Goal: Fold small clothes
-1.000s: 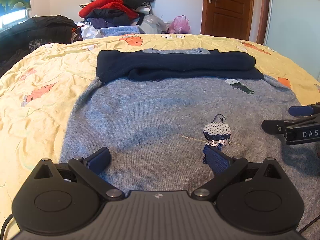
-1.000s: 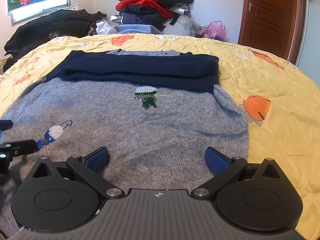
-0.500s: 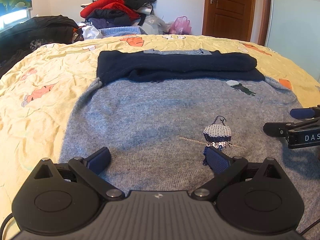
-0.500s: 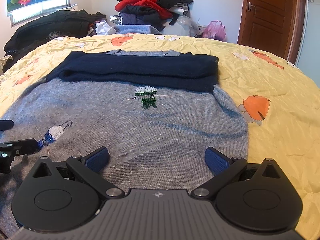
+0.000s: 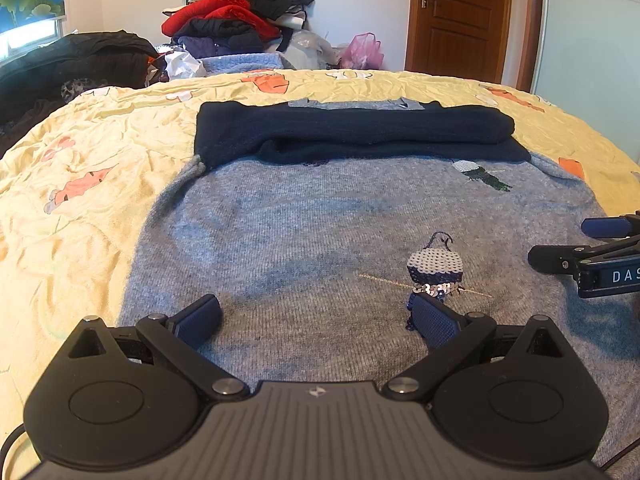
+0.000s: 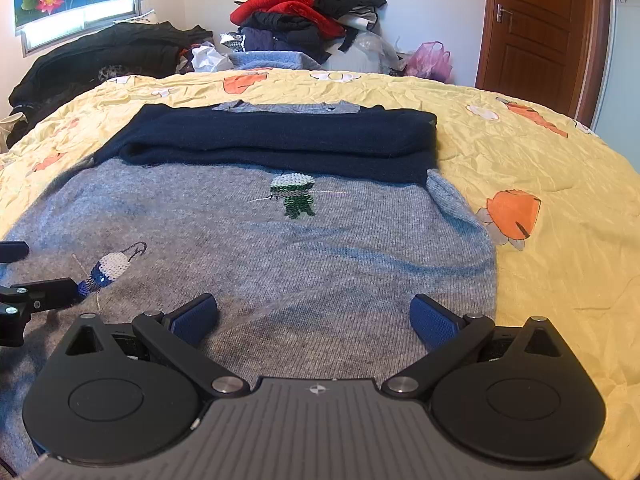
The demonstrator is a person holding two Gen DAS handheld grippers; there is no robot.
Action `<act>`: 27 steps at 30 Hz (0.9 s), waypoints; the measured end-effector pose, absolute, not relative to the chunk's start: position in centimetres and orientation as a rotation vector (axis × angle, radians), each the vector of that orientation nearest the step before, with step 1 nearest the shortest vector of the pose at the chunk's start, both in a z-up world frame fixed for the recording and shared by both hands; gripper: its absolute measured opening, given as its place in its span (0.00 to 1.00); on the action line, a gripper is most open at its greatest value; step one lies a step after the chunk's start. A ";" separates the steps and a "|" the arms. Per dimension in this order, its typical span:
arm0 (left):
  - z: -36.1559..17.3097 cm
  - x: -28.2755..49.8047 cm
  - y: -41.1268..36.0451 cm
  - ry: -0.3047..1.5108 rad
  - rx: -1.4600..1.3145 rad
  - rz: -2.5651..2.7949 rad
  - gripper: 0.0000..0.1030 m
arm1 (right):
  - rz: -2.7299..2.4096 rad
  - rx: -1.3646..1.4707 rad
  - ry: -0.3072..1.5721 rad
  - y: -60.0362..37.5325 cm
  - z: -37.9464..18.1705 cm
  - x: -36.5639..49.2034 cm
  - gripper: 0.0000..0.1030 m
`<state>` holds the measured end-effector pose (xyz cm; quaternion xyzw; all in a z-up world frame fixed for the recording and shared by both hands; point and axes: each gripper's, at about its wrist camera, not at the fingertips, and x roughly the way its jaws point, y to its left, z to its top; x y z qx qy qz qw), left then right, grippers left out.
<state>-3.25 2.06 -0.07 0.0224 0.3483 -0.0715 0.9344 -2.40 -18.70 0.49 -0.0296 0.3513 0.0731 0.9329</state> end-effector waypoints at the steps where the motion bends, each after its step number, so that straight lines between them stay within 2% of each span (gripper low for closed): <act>1: -0.1 -3.3 2.1 0.712 0.046 -0.145 1.00 | 0.149 -0.062 0.719 -18.7 0.5 -2.4 1.00; 8: 0.6 -4.8 2.3 0.732 0.048 -0.101 1.00 | 0.149 -0.084 0.735 -18.6 0.8 -3.2 1.00; 19: 1.0 -11.6 2.3 0.801 0.093 -0.178 1.00 | 0.197 -0.074 0.770 -18.5 1.5 -10.5 1.00; 27: 2.3 -14.9 6.3 0.809 0.037 -0.173 1.00 | 0.349 -0.059 0.843 -20.4 2.9 -15.5 1.00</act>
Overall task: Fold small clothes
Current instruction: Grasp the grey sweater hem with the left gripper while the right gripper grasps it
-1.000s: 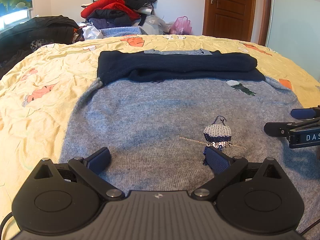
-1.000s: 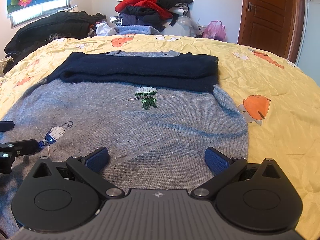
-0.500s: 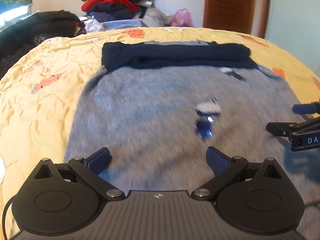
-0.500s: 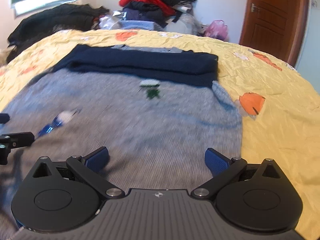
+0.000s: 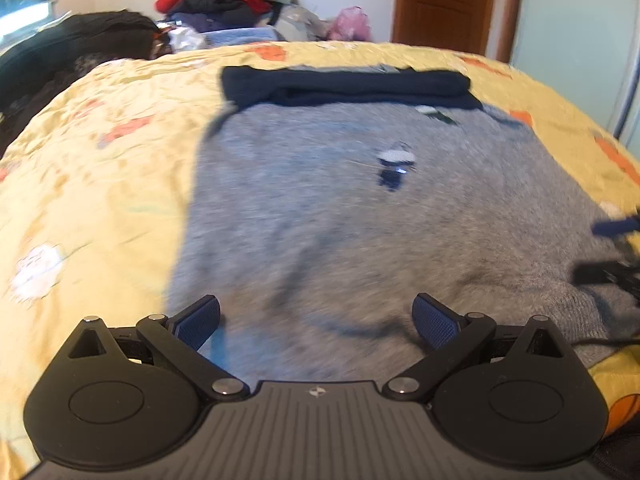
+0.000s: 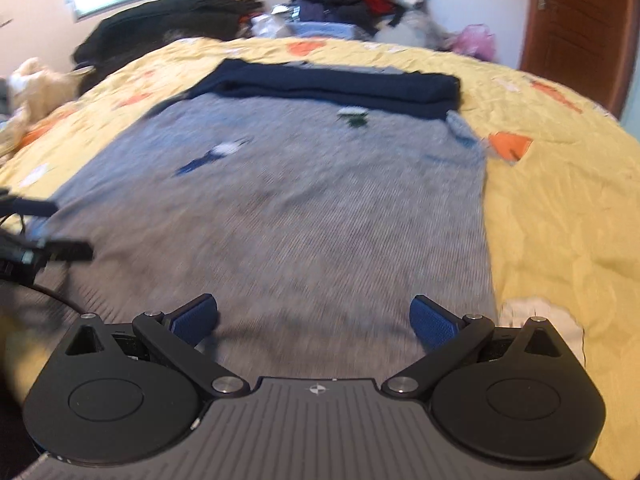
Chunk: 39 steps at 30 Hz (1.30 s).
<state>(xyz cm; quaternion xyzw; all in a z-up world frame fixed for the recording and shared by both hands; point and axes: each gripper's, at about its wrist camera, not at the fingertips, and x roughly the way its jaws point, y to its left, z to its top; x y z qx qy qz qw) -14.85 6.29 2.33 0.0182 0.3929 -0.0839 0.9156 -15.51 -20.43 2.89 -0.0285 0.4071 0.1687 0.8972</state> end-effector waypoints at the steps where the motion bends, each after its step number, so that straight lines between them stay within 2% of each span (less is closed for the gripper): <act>1: 2.5 -15.0 7.3 0.819 0.011 -0.162 1.00 | 0.379 -0.021 0.857 -21.2 3.3 -15.9 0.99; 4: 2.7 -15.2 11.0 0.879 -0.124 -0.130 1.00 | 0.403 0.194 0.892 -25.0 4.4 -16.9 0.96; 8: 2.3 -15.6 15.7 0.936 -0.444 -0.233 1.00 | 0.334 0.492 0.938 -31.2 4.5 -17.7 0.92; 10: 1.5 -15.5 17.4 0.967 -0.625 -0.359 1.00 | 0.298 0.561 0.974 -33.1 4.0 -18.1 0.91; 11: 1.0 -15.4 18.1 0.988 -0.708 -0.398 1.00 | 0.302 0.580 0.981 -33.6 3.9 -18.3 0.87; 15: -1.1 -15.3 19.3 1.052 -0.958 -0.504 1.00 | 0.381 0.711 1.033 -34.5 3.0 -18.4 0.88; 19: -2.1 -15.5 19.6 1.053 -1.054 -0.530 1.00 | 0.513 0.811 1.101 -34.0 2.0 -17.8 0.88; 24: -2.8 -15.4 20.5 1.060 -1.161 -0.517 1.00 | 0.565 0.911 1.099 -34.3 1.4 -17.6 0.87; 33: -2.2 -14.8 18.4 1.025 -1.046 -0.525 0.98 | 0.598 0.911 1.092 -34.1 1.5 -16.7 0.86; 34: -2.0 -14.9 18.3 1.031 -1.017 -0.521 0.94 | 0.590 0.901 1.096 -34.1 1.5 -16.7 0.81; 35: -1.8 -14.9 18.2 1.044 -0.984 -0.516 0.81 | 0.578 0.888 1.107 -33.9 1.3 -16.5 0.69; 36: -1.9 -14.9 18.2 1.066 -0.961 -0.509 0.62 | 0.569 0.875 1.129 -33.8 1.0 -16.5 0.60; 37: -2.1 -14.9 18.1 1.088 -0.949 -0.502 0.53 | 0.564 0.876 1.148 -33.8 0.5 -16.5 0.42; 38: -2.4 -14.9 18.1 1.110 -0.950 -0.501 0.41 | 0.561 0.886 1.161 -33.9 -0.2 -16.6 0.30; 39: -2.8 -15.0 18.2 1.123 -0.958 -0.500 0.35 | 0.560 0.903 1.165 -34.0 -0.7 -16.7 0.26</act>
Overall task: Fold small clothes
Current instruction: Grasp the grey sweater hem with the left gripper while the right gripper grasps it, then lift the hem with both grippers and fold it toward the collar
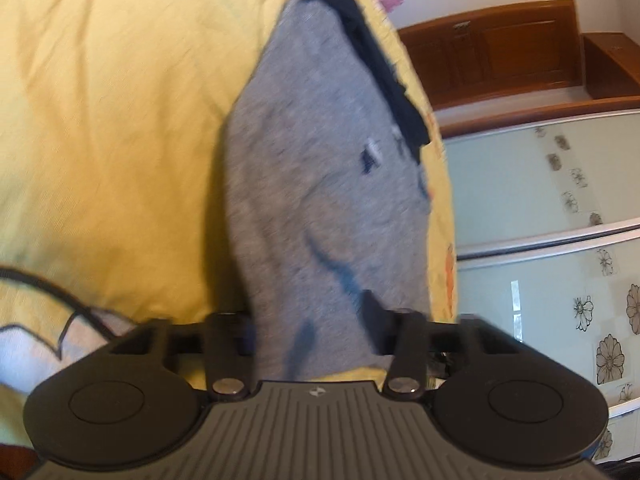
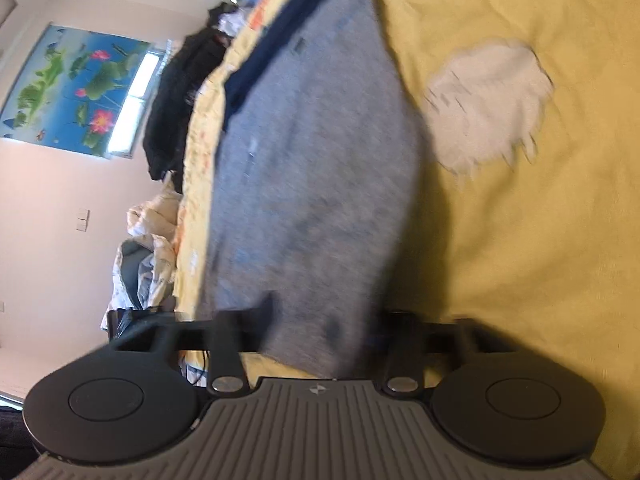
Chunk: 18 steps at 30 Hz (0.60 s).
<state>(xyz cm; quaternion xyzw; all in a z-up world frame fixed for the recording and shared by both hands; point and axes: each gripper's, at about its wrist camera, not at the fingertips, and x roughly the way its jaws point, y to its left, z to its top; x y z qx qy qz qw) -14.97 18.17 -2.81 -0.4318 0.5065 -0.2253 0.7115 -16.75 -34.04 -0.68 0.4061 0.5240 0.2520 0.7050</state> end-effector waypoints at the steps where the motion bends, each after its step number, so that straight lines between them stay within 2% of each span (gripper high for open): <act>1: -3.0 -15.0 18.2 1.127 -0.963 -0.497 0.33 | 0.551 0.910 1.168 -34.1 -1.1 -16.9 0.15; 2: -3.0 -15.1 18.1 1.130 -0.945 -0.488 0.24 | 0.543 0.906 1.170 -34.0 -1.4 -17.0 0.08; 3: -2.8 -15.0 17.6 1.141 -0.894 -0.467 0.05 | 0.549 0.901 1.157 -33.9 -1.4 -17.2 0.08; 5: -2.0 -15.1 16.8 1.126 -0.789 -0.439 0.04 | 0.571 0.854 1.133 -33.6 -0.8 -17.4 0.12; 8: 0.6 -15.7 16.8 1.052 -0.677 -0.459 0.04 | 0.638 0.774 1.089 -33.2 1.8 -17.7 0.12; 10: 0.7 -16.1 17.8 1.075 -0.636 -0.427 0.04 | 0.621 0.706 1.095 -33.8 2.9 -17.9 0.12; 13: -0.8 -16.5 19.2 1.147 -0.668 -0.379 0.04 | 0.540 0.687 1.183 -35.6 1.3 -18.3 0.11; 18: -0.1 -15.9 18.1 1.123 -0.661 -0.447 0.04 | 0.574 0.728 1.184 -35.1 0.8 -18.4 0.11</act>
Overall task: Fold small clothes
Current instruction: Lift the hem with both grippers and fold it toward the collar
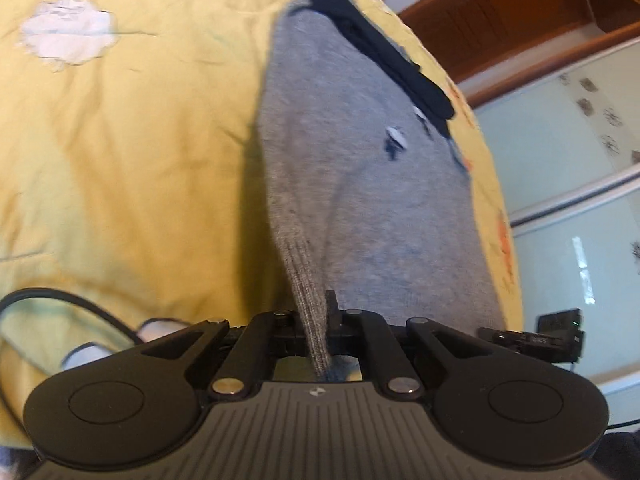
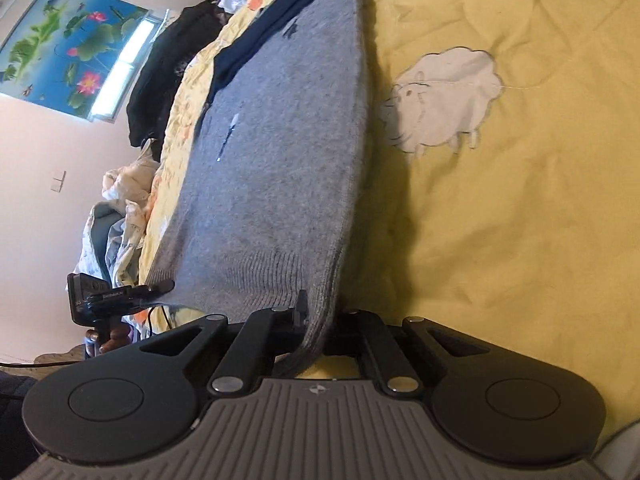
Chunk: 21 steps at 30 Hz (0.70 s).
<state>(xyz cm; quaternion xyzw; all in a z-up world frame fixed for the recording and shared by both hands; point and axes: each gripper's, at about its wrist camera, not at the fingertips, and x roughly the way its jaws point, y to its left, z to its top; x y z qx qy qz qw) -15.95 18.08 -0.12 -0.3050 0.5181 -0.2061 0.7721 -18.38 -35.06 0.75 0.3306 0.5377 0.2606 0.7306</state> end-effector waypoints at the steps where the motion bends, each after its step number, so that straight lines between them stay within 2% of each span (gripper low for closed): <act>1: -0.2 -15.8 17.9 1.129 -0.647 -0.445 0.04 | 0.579 0.749 1.199 -35.0 0.4 -18.2 0.12; 4: -1.0 -15.3 18.0 1.170 -0.669 -0.445 0.05 | 0.586 0.832 1.210 -35.6 -0.4 -17.9 0.16; 5: -1.3 -15.3 18.1 1.165 -0.696 -0.445 0.05 | 0.587 0.871 1.211 -36.0 -0.6 -17.8 0.22; 7: -1.7 -15.3 18.1 1.164 -0.736 -0.443 0.05 | 0.590 0.923 1.184 -36.4 -0.9 -17.9 0.25; 10: -1.2 -15.2 17.5 1.147 -0.704 -0.415 0.05 | 0.569 0.905 1.165 -36.4 -1.1 -18.0 0.14; 13: 0.6 -15.2 17.0 1.090 -0.628 -0.419 0.05 | 0.632 0.824 1.077 -35.6 0.4 -18.4 0.14; 21: 6.0 -10.6 17.2 0.858 -0.724 -0.512 0.05 | 0.723 0.839 0.821 -36.7 6.0 -13.7 0.14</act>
